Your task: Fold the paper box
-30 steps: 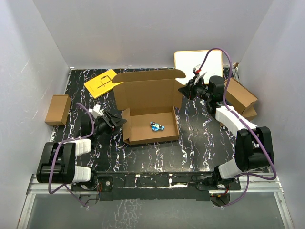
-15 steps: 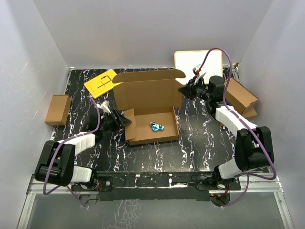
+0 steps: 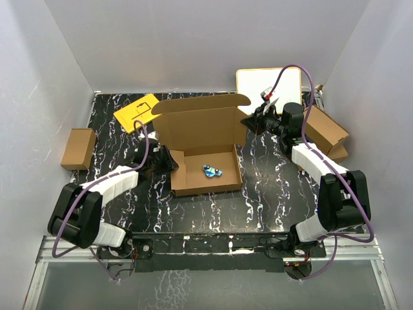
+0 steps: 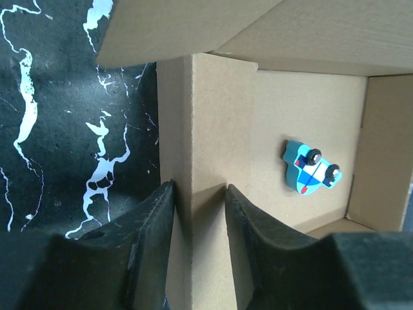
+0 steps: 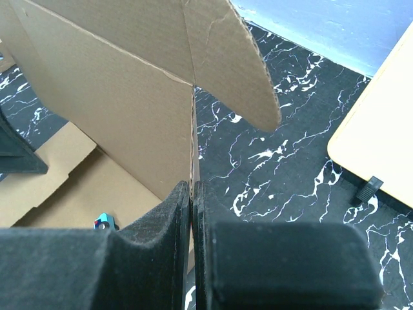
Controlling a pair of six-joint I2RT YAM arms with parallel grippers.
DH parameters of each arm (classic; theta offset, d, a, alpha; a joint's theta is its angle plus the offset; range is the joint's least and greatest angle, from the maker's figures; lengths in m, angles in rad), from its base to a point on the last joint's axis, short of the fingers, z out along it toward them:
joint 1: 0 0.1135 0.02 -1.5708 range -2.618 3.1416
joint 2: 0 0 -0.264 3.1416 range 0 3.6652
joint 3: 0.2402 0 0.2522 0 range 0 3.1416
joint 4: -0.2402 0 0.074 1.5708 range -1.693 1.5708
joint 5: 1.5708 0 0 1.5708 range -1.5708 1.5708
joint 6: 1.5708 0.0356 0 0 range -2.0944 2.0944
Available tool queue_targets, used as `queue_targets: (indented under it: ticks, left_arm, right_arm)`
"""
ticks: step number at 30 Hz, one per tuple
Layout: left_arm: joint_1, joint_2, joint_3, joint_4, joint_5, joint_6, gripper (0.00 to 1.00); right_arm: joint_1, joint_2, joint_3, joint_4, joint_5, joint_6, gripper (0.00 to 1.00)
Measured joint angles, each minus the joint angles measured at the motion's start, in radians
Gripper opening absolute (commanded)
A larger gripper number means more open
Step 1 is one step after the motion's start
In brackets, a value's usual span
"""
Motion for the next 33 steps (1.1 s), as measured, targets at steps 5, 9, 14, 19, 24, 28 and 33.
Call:
queue_targets:
  ticks: [5,9,14,19,24,28,33]
  left_arm:
    - [-0.084,0.067,0.118,-0.140,-0.190,0.031,0.22]
    - [-0.115,0.091,0.146,-0.180,-0.267,0.045,0.21]
    - [-0.153,0.153,0.176,-0.229,-0.373,0.067,0.20]
    - [-0.166,0.158,0.177,-0.262,-0.433,0.089,0.00]
    - [-0.169,0.168,0.193,-0.285,-0.451,0.135,0.00]
    - [-0.172,0.189,0.219,-0.306,-0.476,0.160,0.01]
    - [-0.174,0.193,0.232,-0.327,-0.495,0.179,0.15]
  right_arm:
    - [0.000,0.000,0.000,0.003,-0.002,0.000,0.08]
    - [-0.001,0.000,0.000,0.002,-0.003,0.001,0.08]
    - [0.000,0.004,0.000,0.002,-0.014,0.004,0.08]
    - [0.003,0.005,0.000,0.000,-0.029,0.013,0.08]
    - [0.003,0.006,0.000,0.001,-0.036,0.020,0.08]
    - [0.004,0.006,-0.002,0.002,-0.037,0.023,0.08]
    - [0.005,0.008,-0.002,0.004,-0.043,0.027,0.08]
